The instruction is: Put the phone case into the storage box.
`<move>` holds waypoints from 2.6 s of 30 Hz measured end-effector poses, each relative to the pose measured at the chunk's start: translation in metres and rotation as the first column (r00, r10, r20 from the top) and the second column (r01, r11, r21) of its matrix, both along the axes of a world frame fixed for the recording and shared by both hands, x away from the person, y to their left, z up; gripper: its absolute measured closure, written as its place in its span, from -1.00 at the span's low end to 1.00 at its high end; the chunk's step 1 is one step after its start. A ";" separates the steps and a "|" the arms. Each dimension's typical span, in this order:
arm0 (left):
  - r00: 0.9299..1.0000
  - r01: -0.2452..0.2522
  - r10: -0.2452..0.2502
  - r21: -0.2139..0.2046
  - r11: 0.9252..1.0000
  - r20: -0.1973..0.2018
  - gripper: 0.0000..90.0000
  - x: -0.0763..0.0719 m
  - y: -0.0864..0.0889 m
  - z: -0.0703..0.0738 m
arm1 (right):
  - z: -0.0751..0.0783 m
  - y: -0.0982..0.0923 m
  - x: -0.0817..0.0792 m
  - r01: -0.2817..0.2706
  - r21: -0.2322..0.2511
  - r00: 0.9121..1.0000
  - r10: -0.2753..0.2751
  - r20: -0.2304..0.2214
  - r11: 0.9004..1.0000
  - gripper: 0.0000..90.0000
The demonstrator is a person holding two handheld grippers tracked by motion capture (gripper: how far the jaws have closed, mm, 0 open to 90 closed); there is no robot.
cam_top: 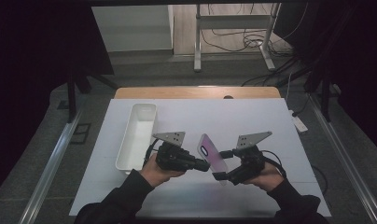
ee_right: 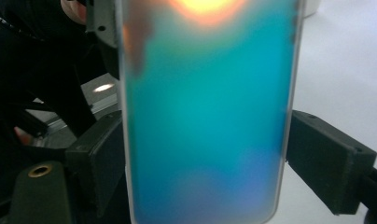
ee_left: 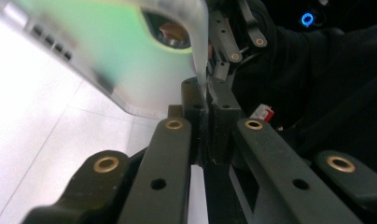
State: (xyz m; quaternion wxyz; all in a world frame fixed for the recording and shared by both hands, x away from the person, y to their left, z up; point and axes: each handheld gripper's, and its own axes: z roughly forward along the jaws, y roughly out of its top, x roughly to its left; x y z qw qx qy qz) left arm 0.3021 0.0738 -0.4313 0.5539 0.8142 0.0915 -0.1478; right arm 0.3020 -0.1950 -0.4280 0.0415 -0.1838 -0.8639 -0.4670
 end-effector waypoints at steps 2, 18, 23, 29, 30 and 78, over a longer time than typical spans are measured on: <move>1.000 -0.003 0.002 0.019 1.000 0.017 0.95 -0.002 -0.003 0.000 | -0.002 0.003 0.000 -0.005 -0.019 1.000 0.005 -0.012 1.000 -0.62; 0.993 -0.103 0.097 0.098 0.990 0.065 0.96 0.000 0.005 0.004 | -0.009 0.005 0.001 0.022 -0.100 1.000 -0.022 -0.004 0.995 -0.68; 0.989 -0.135 0.126 0.122 0.983 0.079 0.96 0.001 0.007 0.004 | -0.010 0.004 0.002 0.042 -0.118 0.999 -0.043 0.000 0.992 -0.72; 0.982 -0.172 0.160 0.135 0.976 0.096 0.96 0.002 0.012 0.006 | -0.013 0.001 0.005 0.104 -0.162 0.995 -0.104 0.009 0.981 -0.82; 0.982 -0.177 0.164 0.137 0.975 0.097 0.96 0.002 0.013 0.006 | -0.014 0.000 0.006 0.112 -0.172 0.994 -0.112 0.010 0.979 -0.84; 0.924 -0.376 0.348 0.213 0.902 0.160 0.96 0.009 0.034 0.013 | -0.012 -0.043 -0.014 0.389 -0.199 0.920 -0.370 0.128 0.900 -0.97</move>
